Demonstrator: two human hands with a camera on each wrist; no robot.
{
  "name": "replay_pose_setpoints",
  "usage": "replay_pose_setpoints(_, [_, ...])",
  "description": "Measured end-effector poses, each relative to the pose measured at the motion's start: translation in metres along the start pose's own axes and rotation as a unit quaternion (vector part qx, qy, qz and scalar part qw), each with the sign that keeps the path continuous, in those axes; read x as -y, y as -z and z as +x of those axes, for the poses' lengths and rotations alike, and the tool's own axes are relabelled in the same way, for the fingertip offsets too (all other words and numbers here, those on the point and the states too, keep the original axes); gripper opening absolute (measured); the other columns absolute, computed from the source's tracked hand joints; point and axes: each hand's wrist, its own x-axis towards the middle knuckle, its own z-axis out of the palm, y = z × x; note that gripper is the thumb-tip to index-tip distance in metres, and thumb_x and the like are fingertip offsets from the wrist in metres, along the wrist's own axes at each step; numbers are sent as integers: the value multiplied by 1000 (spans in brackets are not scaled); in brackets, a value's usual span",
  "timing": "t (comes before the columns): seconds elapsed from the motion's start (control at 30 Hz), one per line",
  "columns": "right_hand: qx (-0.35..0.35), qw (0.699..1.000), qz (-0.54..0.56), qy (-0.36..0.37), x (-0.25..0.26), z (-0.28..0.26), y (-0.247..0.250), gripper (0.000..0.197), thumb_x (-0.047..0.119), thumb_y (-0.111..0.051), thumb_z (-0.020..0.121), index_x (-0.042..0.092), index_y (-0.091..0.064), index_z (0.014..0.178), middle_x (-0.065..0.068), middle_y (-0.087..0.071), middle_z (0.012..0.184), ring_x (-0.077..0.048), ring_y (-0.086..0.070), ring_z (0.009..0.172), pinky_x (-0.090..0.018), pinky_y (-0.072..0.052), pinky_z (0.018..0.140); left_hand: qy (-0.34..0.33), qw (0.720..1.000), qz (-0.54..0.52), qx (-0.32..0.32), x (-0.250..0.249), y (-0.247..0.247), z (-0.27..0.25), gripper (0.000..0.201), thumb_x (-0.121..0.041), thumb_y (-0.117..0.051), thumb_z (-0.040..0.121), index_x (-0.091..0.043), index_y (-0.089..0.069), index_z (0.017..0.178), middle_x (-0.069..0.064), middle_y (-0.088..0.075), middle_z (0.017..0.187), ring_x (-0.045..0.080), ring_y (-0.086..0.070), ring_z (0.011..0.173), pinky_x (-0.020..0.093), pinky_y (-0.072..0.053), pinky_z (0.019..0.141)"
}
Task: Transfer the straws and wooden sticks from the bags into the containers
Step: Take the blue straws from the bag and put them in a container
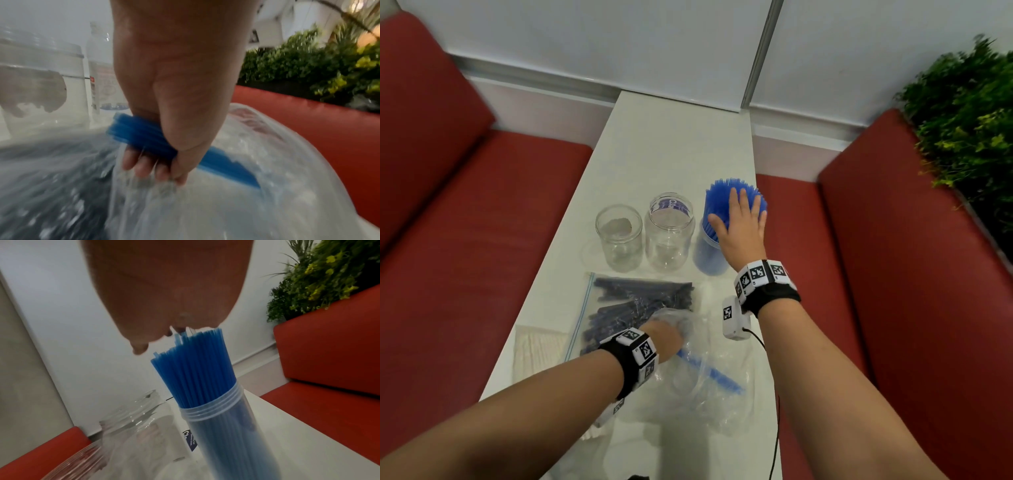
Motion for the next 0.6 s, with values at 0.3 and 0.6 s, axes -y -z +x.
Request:
replay_pose_setpoints(0.3, [286,901,319,60,30,-61,5,45,-4,-55,92,16,-57,133,-5,-69,123,-19,-67,112,-39,-53,103,30,998,25,51,18,94,-38,37,-29,-51,98,-7,-59,126,10,-59,130,28,-57,118,38,-47,95])
replay_pose_setpoints(0.6, [228,918,324,7,51,-119,-45,26,13,-73,89,26,-70,67,16,-63,58,7,-52,52,-16,-45,63,65,984,145,-82,10,167,-107,6,-17,-61,90,-11,-62,87,-2,-54,75,17,-52,65,30,-42,59])
